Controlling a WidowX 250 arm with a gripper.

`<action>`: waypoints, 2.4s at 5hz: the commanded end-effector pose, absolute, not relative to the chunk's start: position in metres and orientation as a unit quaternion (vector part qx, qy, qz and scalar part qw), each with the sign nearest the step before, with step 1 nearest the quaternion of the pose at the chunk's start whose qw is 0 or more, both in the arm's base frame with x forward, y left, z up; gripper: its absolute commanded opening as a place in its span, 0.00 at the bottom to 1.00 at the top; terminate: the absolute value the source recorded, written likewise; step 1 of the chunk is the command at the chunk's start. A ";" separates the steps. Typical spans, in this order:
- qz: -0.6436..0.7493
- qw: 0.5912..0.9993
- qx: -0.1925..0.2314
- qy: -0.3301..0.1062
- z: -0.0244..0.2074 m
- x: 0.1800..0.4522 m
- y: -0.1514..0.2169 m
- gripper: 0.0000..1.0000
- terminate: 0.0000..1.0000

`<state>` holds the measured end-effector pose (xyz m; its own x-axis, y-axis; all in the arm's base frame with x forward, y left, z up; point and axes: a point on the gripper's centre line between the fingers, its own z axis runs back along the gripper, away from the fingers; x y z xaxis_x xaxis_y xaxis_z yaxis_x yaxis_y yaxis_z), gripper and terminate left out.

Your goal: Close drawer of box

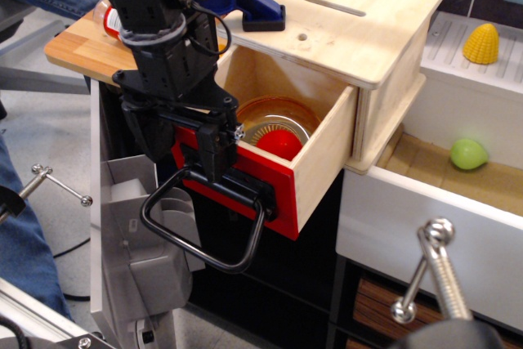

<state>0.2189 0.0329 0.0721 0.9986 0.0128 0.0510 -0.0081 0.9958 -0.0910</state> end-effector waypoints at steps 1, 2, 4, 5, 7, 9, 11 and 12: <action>0.014 0.996 -0.037 -0.077 0.093 0.251 0.036 1.00 0.00; 0.031 0.994 -0.042 -0.092 0.105 0.270 0.040 1.00 0.00; 0.055 0.995 -0.014 -0.085 0.101 0.312 0.039 1.00 0.00; 0.072 0.994 -0.004 -0.079 0.096 0.330 0.044 1.00 0.00; 0.057 0.993 0.031 -0.098 0.110 0.339 0.047 1.00 0.00; 0.057 0.993 0.031 -0.098 0.110 0.339 0.047 1.00 0.00; 0.057 0.993 0.031 -0.098 0.110 0.339 0.047 1.00 0.00; 0.057 0.993 0.031 -0.098 0.110 0.339 0.047 1.00 0.00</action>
